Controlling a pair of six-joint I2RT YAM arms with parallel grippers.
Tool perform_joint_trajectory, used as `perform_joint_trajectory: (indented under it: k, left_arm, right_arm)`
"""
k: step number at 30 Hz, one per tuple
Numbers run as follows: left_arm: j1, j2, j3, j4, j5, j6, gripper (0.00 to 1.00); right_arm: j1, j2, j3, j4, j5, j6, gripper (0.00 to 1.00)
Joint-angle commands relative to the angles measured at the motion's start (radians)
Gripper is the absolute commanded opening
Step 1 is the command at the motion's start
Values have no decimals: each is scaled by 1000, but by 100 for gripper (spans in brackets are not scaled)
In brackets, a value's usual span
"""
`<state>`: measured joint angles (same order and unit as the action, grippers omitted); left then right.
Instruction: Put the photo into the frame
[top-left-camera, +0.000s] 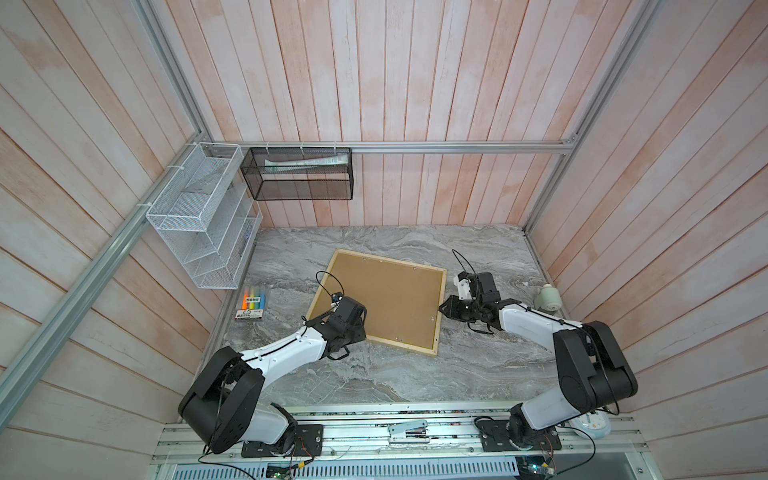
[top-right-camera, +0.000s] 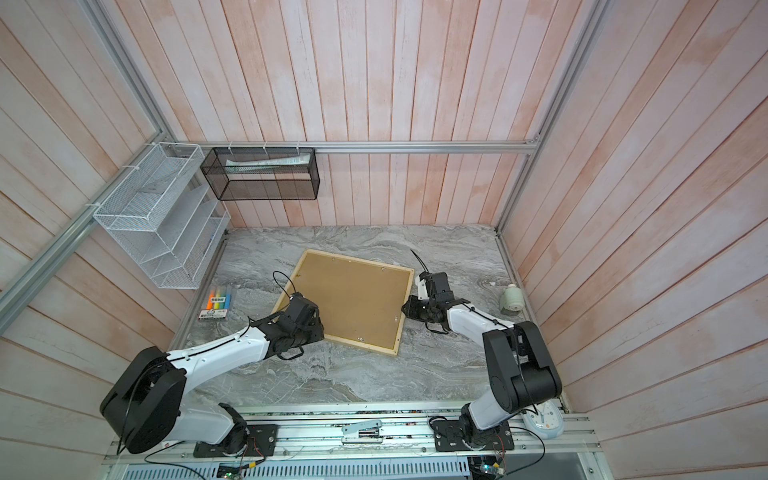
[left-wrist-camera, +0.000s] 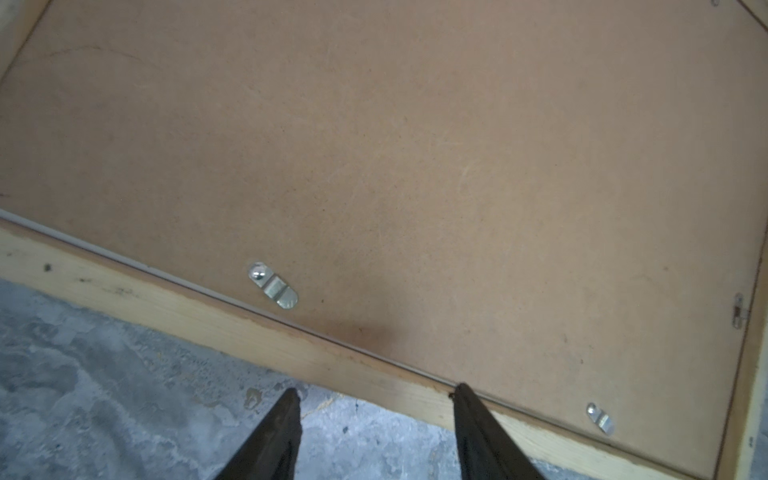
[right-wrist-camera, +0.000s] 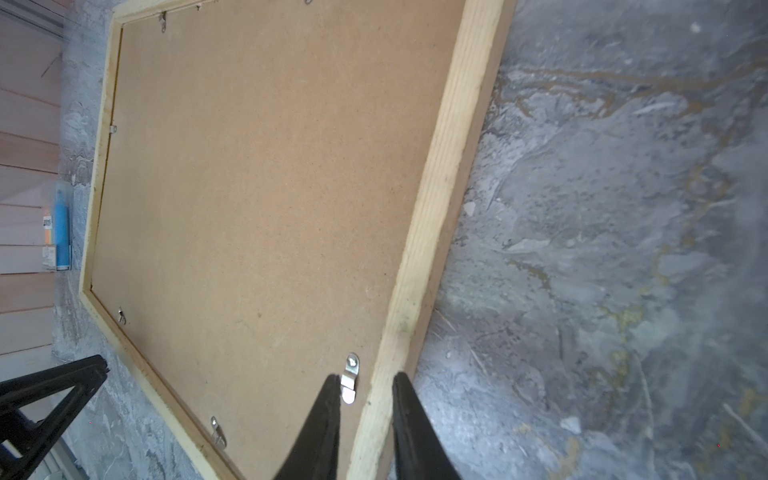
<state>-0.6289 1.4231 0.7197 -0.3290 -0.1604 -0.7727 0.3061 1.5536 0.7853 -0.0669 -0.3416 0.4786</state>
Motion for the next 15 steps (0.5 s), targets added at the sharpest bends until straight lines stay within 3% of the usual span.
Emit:
perform_joint_trajectory:
  k: [1,15]
  left_arm:
    - [-5,18,0,1,7,-11,61]
    - [-3,108,32,36,28,21,56]
  right_arm:
    - [-2,-14,17,-33,11,-20,25]
    - [-2,-11,-7,34,-116,-39,25]
